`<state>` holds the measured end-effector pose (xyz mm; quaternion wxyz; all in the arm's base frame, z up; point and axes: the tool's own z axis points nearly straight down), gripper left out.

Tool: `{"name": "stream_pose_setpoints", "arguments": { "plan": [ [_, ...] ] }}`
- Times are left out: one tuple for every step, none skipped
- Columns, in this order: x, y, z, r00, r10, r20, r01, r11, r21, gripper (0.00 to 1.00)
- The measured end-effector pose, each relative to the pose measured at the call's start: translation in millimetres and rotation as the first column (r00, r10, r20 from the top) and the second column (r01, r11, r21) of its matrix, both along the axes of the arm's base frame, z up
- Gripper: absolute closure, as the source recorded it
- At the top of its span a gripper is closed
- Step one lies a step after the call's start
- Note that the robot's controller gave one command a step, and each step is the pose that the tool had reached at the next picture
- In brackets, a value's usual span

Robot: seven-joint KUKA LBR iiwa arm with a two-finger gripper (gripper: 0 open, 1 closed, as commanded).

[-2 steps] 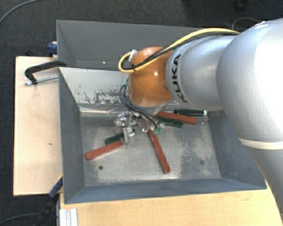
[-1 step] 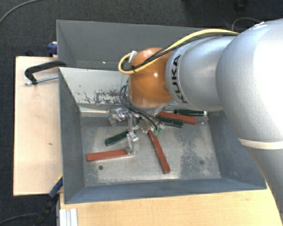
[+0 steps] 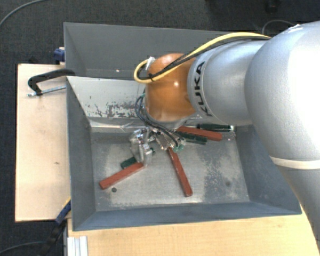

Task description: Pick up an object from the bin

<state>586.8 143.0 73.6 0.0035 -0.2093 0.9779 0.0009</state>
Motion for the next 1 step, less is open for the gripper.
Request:
{"name": "stream_pose_setpoints", "arguments": {
  "plan": [
    [-0.7,-0.2,-1.5,1.0,0.0,-0.001,0.0,1.0,0.0,0.0]
  ]
}}
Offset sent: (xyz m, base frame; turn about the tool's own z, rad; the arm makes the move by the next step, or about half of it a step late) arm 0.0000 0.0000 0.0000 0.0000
